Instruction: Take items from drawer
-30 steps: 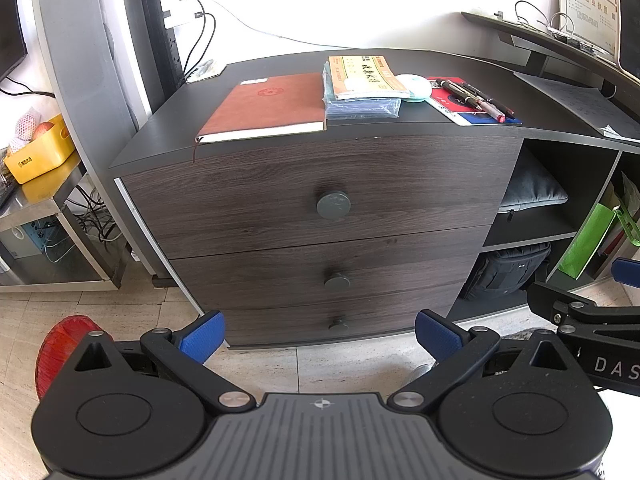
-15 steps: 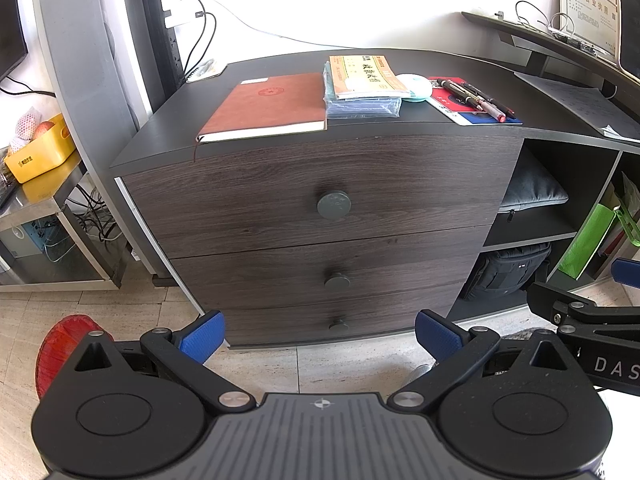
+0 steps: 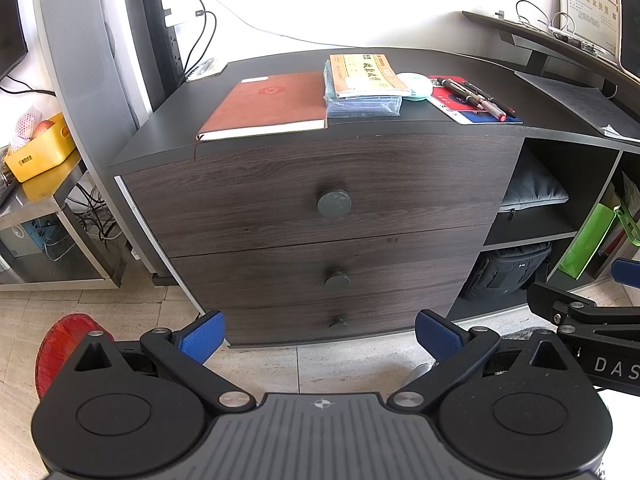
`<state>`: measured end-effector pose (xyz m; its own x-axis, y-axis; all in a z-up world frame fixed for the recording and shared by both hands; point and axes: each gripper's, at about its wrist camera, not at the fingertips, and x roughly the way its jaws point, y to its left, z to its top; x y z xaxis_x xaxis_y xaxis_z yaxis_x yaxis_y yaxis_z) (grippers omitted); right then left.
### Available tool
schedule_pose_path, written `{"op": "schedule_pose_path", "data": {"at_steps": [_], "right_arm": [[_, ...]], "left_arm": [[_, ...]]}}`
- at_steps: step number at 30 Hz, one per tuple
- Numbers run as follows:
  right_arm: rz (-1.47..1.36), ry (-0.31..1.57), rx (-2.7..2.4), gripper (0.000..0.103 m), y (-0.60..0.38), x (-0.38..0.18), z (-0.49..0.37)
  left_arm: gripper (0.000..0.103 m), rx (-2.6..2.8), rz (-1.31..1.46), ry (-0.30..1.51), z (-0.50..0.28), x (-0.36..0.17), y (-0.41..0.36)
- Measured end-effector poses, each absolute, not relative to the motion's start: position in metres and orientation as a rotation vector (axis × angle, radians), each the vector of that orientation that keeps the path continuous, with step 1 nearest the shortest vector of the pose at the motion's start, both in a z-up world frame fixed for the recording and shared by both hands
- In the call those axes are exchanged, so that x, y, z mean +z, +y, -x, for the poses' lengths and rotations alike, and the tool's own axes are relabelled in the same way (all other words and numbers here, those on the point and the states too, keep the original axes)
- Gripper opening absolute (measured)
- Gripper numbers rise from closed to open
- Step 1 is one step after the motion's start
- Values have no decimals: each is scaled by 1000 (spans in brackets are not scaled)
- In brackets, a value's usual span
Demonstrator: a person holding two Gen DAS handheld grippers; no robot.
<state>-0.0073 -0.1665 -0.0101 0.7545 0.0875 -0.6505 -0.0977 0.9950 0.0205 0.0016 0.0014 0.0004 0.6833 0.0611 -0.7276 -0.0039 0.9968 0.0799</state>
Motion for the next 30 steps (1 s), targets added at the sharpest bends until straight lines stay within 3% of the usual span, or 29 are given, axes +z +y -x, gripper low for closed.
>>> {"op": "schedule_pose_path", "data": {"at_steps": [30], "right_arm": [[25, 727, 98, 98, -166, -19, -3]], "left_arm": [[102, 56, -64, 845, -16, -12, 11]]}}
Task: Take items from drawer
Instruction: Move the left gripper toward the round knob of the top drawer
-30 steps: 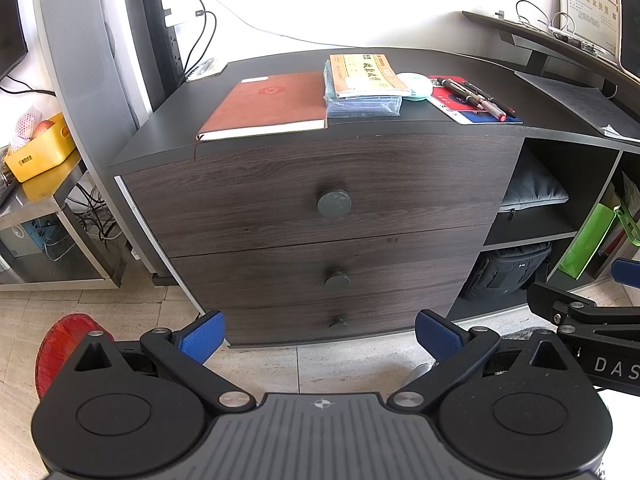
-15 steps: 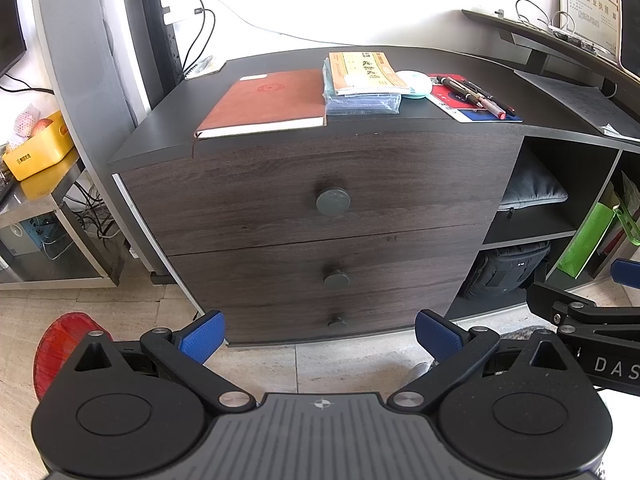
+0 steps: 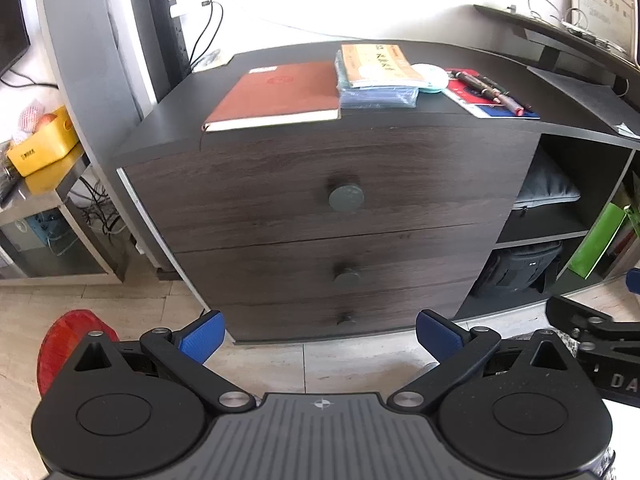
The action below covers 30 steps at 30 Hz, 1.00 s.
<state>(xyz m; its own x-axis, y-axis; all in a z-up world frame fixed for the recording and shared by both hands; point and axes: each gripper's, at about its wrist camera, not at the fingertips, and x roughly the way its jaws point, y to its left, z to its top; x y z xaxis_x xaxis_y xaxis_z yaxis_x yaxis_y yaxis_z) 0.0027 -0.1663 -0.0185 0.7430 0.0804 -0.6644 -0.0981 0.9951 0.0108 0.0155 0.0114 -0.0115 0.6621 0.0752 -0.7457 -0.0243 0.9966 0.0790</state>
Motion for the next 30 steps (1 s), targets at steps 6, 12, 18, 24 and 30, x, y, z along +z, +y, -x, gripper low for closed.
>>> {"op": "schedule_pose_path", "data": {"at_steps": [6, 12, 18, 24, 30], "right_arm": [[21, 719, 94, 98, -167, -20, -6], [16, 711, 90, 98, -167, -21, -10], [11, 703, 87, 98, -168, -23, -13], [22, 685, 82, 98, -170, -19, -20], [5, 648, 62, 98, -179, -11, -39]], "left_arm": [[99, 16, -33, 847, -19, -14, 14], [100, 31, -42, 888, -28, -24, 16], [99, -46, -3, 920, -37, -35, 22], [99, -46, 17, 881, -51, -36, 22], [90, 38, 27, 904, -74, -42, 28]]}}
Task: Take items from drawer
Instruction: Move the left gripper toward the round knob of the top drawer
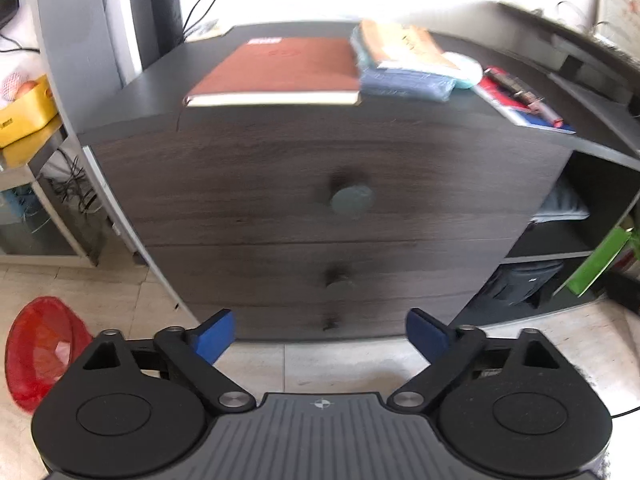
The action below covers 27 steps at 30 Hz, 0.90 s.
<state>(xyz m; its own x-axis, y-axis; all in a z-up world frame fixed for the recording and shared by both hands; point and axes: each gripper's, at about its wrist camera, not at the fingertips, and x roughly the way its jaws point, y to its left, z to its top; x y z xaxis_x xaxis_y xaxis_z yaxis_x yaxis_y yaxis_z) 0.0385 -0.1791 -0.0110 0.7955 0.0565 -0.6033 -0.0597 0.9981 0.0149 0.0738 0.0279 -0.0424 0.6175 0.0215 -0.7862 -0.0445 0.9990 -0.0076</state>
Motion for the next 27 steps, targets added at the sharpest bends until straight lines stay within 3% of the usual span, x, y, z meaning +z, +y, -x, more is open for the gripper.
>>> {"op": "schedule_pose_path", "data": {"at_steps": [7, 12, 16, 24, 27], "right_arm": [[-5, 657, 52, 98, -188, -19, -66], [-8, 668, 47, 99, -194, -27, -86], [-11, 676, 43, 99, -199, -33, -101], [-16, 692, 34, 98, -209, -44, -133], [-12, 703, 36, 98, -219, -54, -149]], "left_arm": [[79, -16, 38, 963, -92, -55, 25], [81, -62, 21, 942, -105, -62, 17], [92, -75, 31, 922, -118, -67, 11], [90, -46, 45, 945, -151, -79, 4], [85, -56, 62, 938, -163, -83, 5]]}}
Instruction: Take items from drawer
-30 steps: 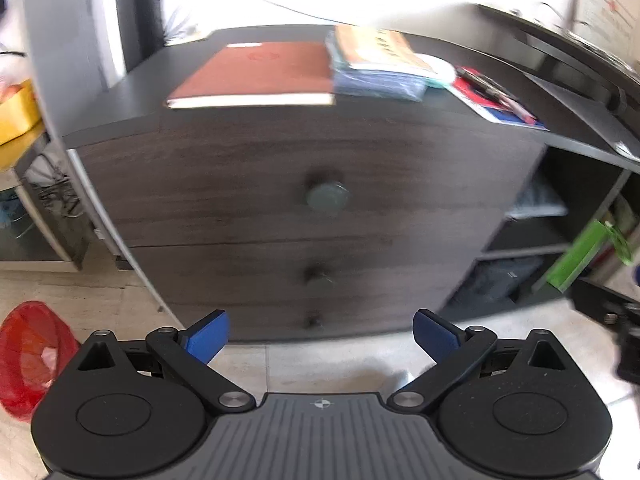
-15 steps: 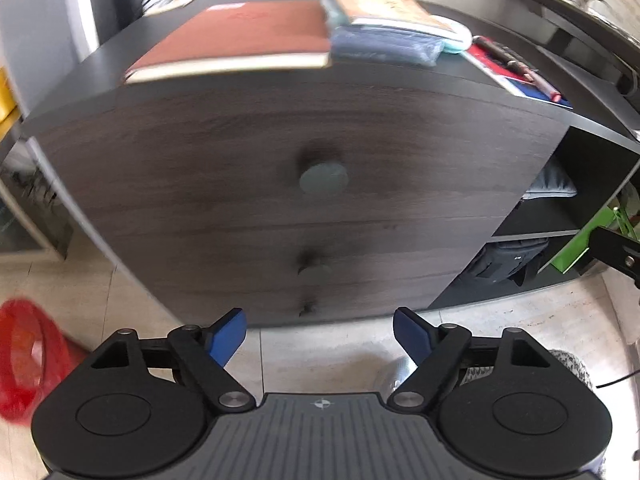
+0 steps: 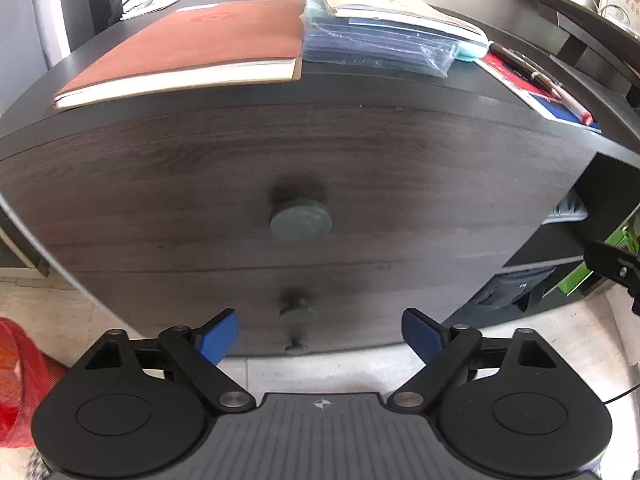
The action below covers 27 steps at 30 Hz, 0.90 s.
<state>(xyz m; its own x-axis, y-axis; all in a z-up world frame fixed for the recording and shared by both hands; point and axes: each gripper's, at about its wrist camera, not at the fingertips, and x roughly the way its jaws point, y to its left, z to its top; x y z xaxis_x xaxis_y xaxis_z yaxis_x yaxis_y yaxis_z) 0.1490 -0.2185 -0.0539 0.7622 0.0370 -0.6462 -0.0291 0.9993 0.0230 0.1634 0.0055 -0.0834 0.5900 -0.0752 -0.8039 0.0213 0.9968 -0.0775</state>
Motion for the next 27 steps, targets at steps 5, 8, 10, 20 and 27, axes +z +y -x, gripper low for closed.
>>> {"op": "schedule_pose_path", "data": {"at_steps": [5, 8, 10, 20, 27], "right_arm": [[0, 725, 69, 98, -225, -65, -172], [-6, 745, 90, 98, -229, -72, -186], [-13, 758, 101, 98, -232, -77, -195], [-37, 812, 116, 98, -248, -97, -232], [-3, 809, 135, 98, -254, -106, -246]], "left_arm": [[76, -51, 84, 925, -186, -93, 11], [58, -45, 96, 911, -199, -97, 15], [56, -41, 108, 916, -206, -98, 18], [57, -6, 64, 927, -229, -99, 16], [43, -7, 50, 941, -236, -100, 16]]}}
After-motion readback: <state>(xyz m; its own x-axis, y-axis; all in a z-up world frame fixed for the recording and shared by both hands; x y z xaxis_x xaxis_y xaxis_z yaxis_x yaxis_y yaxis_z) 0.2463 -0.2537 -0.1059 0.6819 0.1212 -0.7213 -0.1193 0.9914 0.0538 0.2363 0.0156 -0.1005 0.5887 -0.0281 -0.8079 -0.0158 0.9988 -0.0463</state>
